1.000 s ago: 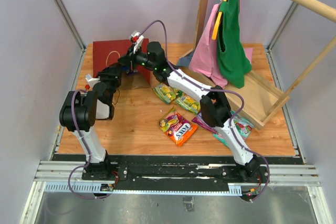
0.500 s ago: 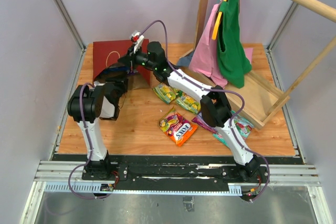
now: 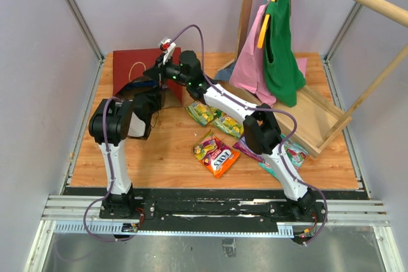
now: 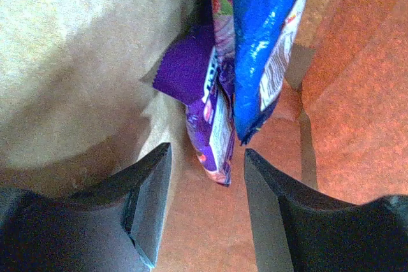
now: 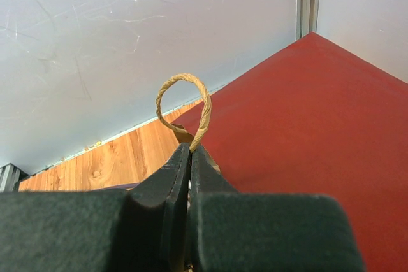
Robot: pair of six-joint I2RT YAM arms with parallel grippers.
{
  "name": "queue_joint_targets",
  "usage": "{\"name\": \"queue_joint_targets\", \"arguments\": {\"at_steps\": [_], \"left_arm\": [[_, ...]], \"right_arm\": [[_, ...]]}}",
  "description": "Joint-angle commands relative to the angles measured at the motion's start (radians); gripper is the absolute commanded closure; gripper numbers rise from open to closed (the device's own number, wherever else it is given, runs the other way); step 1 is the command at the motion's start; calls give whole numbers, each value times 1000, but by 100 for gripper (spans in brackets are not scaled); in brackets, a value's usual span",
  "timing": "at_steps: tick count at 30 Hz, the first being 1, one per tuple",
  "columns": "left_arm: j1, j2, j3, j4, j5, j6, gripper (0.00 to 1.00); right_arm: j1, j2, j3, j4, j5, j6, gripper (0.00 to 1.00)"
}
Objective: Take the snacks out of the paper bag
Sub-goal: Take out the snack from the paper bag.
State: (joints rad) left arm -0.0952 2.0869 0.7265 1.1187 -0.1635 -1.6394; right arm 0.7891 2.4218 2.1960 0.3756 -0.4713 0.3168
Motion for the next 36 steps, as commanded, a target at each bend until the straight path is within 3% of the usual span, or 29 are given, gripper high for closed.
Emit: {"name": "queue_joint_targets", "arguments": {"at_steps": [1, 11, 16, 18, 21, 22, 36], "left_arm": [[-17, 25, 39, -107, -84, -63, 47], [-17, 92, 223, -272, -70, -76, 47], [-17, 144, 308, -349, -66, -64, 53], [-17, 153, 322, -360, -67, -63, 59], [-13, 158, 326, -358, -52, -51, 91], [-12, 151, 320, -351, -49, -44, 98], [-14, -83, 43, -176, -28, 174, 99]], "right_arm": [[-10, -50, -12, 84, -20, 31, 99], [-12, -67, -35, 99, -19, 38, 99], [-13, -74, -43, 101, -18, 37, 99], [-12, -75, -45, 103, -18, 36, 99], [-13, -75, -45, 107, -19, 40, 99], [-13, -76, -45, 109, -19, 43, 99], [-12, -54, -15, 118, 1, 61, 99]]}}
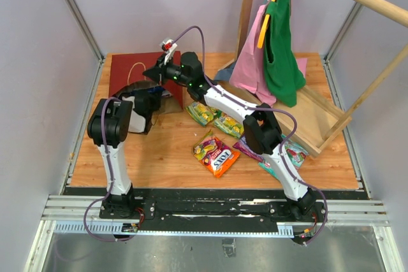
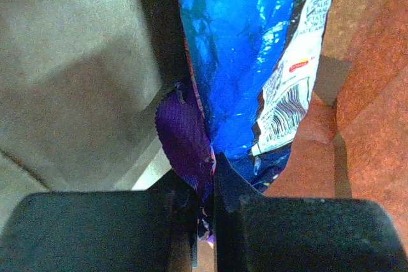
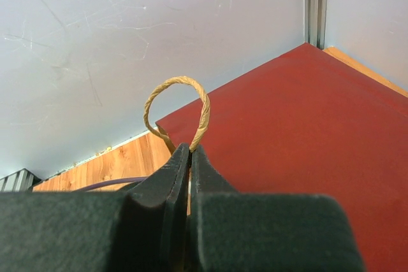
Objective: Take the snacks out of the paper bag
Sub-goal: Take out the snack from the paper bag.
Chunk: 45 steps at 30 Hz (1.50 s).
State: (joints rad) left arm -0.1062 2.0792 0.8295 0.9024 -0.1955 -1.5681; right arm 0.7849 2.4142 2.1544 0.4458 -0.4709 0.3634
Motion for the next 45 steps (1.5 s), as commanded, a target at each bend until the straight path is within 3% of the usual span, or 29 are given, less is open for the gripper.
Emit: {"name": "queue_joint_targets", "arguments": {"at_steps": [1, 13, 19, 32, 41, 45], "left_arm": [[-2, -86, -71, 49, 12, 108, 99], [38, -207, -231, 135, 82, 100, 97], [69, -189, -270, 234, 172, 119, 76], [74, -106, -301, 340, 259, 86, 64], [73, -104, -349, 381, 278, 77, 64], [74, -90, -351, 402, 278, 68, 76]], "right_arm": [[-8, -42, 32, 47, 1, 17, 99], [-21, -57, 9, 49, 14, 23, 99], [-22, -51, 14, 52, 17, 35, 99], [-22, -30, 40, 45, 18, 52, 99], [-22, -1, 76, 45, 12, 82, 99], [-22, -3, 72, 44, 11, 81, 99]]}}
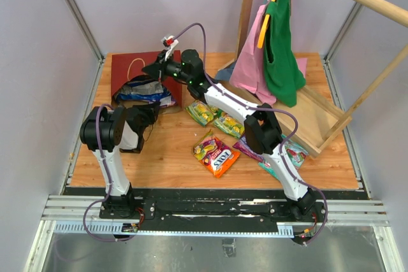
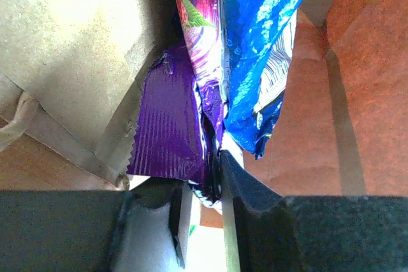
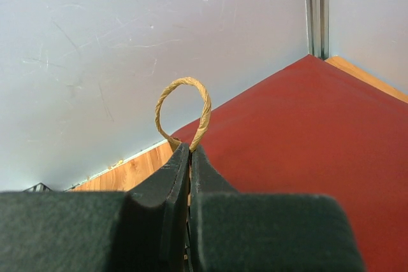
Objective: Take the snacks out of the paper bag
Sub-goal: Take out the snack from the paper bag.
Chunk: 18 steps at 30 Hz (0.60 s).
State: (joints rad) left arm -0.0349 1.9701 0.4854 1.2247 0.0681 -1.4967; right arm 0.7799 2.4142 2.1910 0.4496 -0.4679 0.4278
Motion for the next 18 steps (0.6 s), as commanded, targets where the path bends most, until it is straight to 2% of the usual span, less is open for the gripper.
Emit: {"name": "queue_joint_targets", "arguments": {"at_steps": [1, 4, 11, 18], "left_arm": [[2, 18, -10, 84, 16, -2, 79], [1, -4, -23, 83, 15, 14, 87], [2, -99, -85, 52, 15, 59, 99], [7, -211, -128, -10, 36, 122, 100]], "right_arm": [[-17, -7, 34, 39, 8, 14, 99], [-17, -10, 33, 37, 11, 9, 99], [-16, 6, 52, 40, 11, 23, 99], [-17, 4, 48, 41, 12, 23, 99]]}}
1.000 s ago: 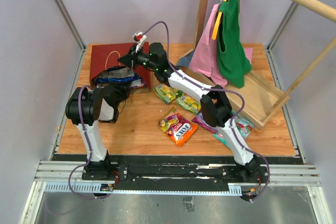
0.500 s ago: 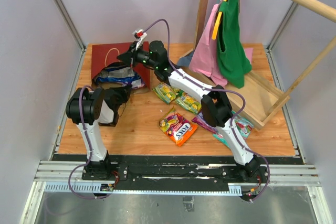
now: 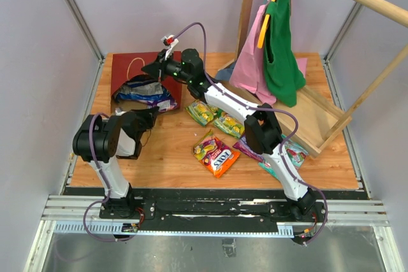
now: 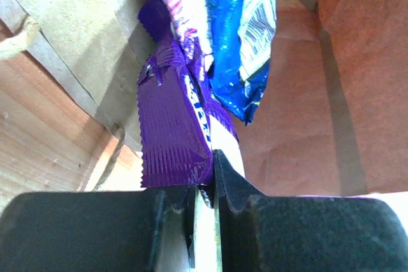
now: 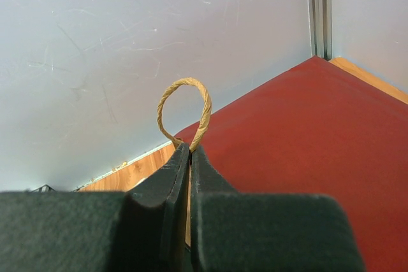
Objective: Take the snacks out of the paper bag
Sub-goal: Take out the snack from the paper bag, then place the snack at the center of the board.
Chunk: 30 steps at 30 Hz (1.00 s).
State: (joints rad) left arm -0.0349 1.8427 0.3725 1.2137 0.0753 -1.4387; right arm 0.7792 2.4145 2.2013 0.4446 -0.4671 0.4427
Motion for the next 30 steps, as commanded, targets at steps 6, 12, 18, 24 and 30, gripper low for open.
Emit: {"name": "queue_joint_targets", "arguments": {"at_steps": [6, 12, 18, 24, 30], "left_arm": [[52, -370, -32, -230, 12, 183, 99], [69, -854, 66, -813, -118, 402, 99], [69, -1089, 336, -1353, -312, 662, 100], [69, -1083, 502, -1702, -458, 824, 99], [69, -1166, 498, -2013, -682, 574, 99]], "right_arm": [[-18, -28, 4, 64, 15, 1, 99], [-19, -38, -9, 81, 10, 7, 99], [-19, -20, 16, 94, 3, 33, 99], [-19, -30, -4, 104, -10, 39, 99], [-19, -56, -56, 120, -7, 23, 99]]}}
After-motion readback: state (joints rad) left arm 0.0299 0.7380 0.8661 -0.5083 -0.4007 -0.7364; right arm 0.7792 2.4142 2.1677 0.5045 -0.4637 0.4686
